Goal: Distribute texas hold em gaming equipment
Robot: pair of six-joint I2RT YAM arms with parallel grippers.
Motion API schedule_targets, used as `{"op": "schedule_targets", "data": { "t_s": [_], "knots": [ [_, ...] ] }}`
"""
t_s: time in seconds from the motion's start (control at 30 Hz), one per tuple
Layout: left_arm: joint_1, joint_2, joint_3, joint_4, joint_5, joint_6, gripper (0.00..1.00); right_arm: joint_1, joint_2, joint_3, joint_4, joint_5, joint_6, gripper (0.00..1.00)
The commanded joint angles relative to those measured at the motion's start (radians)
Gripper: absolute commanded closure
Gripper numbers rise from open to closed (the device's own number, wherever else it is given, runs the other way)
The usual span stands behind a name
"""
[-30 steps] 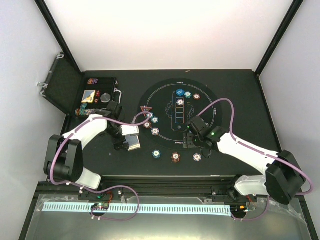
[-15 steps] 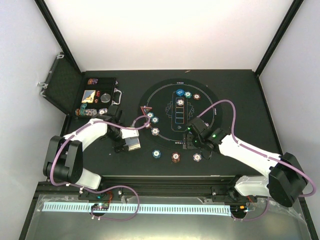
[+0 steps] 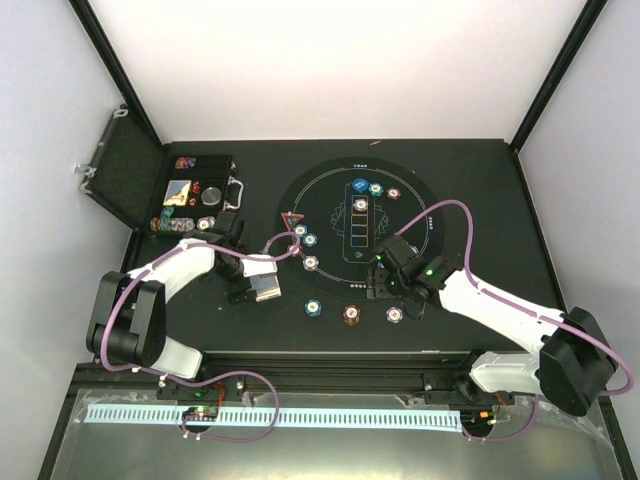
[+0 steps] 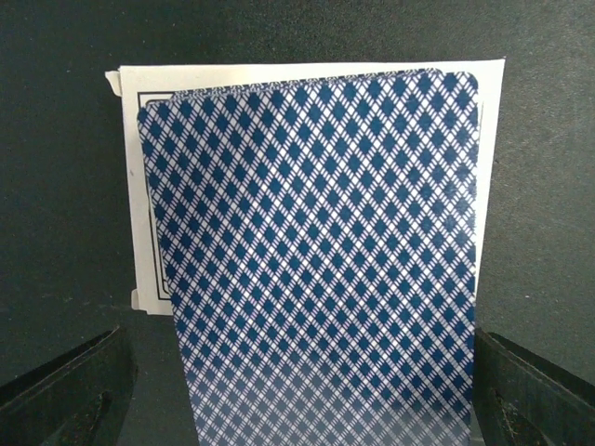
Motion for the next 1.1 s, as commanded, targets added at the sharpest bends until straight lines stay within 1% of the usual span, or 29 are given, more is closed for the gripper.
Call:
{"op": "schedule_targets", "data": {
  "t_s": [0.0, 0.5, 1.07],
  "knots": [
    [0.012, 0.006, -0.015, 0.037, -0.007, 0.025, 0.01, 0.008, -0.028, 0.019, -0.011, 0.002, 0.01, 0.21],
    [0.024, 0.056, -0.037, 0.088, -0.035, 0.053, 0.01, 0.008, -0.019, 0.044, -0.021, -0.006, 0.009, 0.22],
    [0.036, 0.089, -0.009, 0.053, 0.008, 0.077, 0.01, 0.009, -0.021, 0.048, -0.018, -0.023, 0.008, 0.24]
  ]
}}
